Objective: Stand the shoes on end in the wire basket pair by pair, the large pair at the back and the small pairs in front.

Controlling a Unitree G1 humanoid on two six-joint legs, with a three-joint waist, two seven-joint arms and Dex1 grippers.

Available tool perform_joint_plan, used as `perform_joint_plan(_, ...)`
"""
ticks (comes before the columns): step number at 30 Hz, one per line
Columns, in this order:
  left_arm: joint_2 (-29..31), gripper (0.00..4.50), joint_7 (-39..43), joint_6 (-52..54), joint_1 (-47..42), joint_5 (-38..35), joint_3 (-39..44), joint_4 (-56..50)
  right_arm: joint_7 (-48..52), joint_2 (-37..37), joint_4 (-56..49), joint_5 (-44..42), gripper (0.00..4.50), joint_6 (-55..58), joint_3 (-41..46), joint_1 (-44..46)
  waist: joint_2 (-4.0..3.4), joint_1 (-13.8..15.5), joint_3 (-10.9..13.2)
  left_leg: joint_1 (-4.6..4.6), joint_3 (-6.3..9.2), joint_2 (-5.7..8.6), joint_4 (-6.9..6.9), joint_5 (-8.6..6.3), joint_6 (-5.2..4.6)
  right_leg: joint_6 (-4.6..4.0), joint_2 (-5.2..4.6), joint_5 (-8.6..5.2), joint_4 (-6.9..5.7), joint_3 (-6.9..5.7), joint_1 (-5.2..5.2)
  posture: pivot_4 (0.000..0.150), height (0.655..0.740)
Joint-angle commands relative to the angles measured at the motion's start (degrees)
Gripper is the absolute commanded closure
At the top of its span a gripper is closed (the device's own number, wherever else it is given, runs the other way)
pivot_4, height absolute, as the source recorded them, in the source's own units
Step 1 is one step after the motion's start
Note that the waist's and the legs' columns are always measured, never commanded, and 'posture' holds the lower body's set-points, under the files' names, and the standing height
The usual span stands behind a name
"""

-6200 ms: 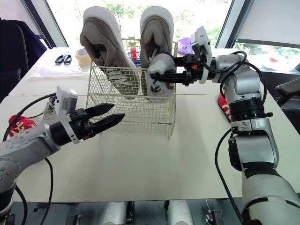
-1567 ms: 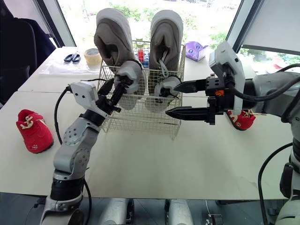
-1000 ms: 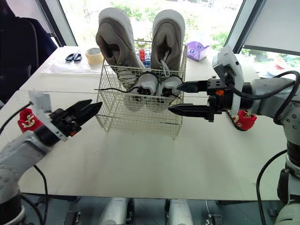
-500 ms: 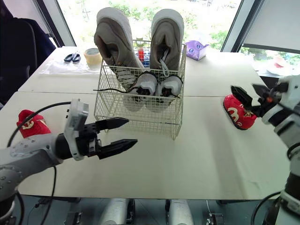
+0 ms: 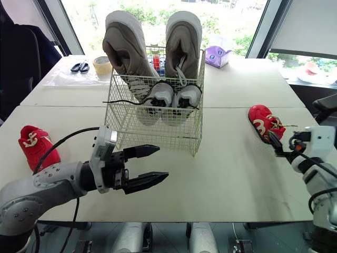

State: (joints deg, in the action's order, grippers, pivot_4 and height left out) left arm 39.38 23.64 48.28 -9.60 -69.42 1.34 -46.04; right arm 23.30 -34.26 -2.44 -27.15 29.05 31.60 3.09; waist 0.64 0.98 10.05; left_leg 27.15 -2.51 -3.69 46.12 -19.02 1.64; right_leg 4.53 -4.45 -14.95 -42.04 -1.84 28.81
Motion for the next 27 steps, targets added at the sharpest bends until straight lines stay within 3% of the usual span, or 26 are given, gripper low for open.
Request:
perform_joint_plan(1,0.7,0.04,0.3,-1.2,0.2,0.4,1.0,-0.9,1.5,-0.5,7.0,2.0,0.0,-6.3,0.2,2.4,-0.02,-0.2,0.0,0.01,0.02,0.03,0.0,0.0,0.0,-0.04,0.0,0.03,-0.02,0.02,0.01,0.15,0.6552)
perform_joint_plan(19,5.4,0.04,-0.6,-0.9,3.7,-0.2,4.2,-1.9,13.1,-3.3,42.3,6.6,0.0,-21.9,-6.5,23.4,-0.02,-1.2,0.0,0.08,0.03,0.03,0.04,0.0,0.0,-0.12,0.04,0.08,-0.09,0.07,0.1,0.15,0.6552)
perform_joint_plan(27,6.3,0.04,-2.9,-0.9,3.3,-0.4,4.1,-1.7,11.8,-2.5,53.0,8.1,0.0,-27.6,-7.3,28.9,-0.02,-1.7,0.0,0.11,0.03,0.04,0.04,0.0,0.0,-0.1,0.03,0.07,-0.08,0.08,0.11,0.15,0.6552)
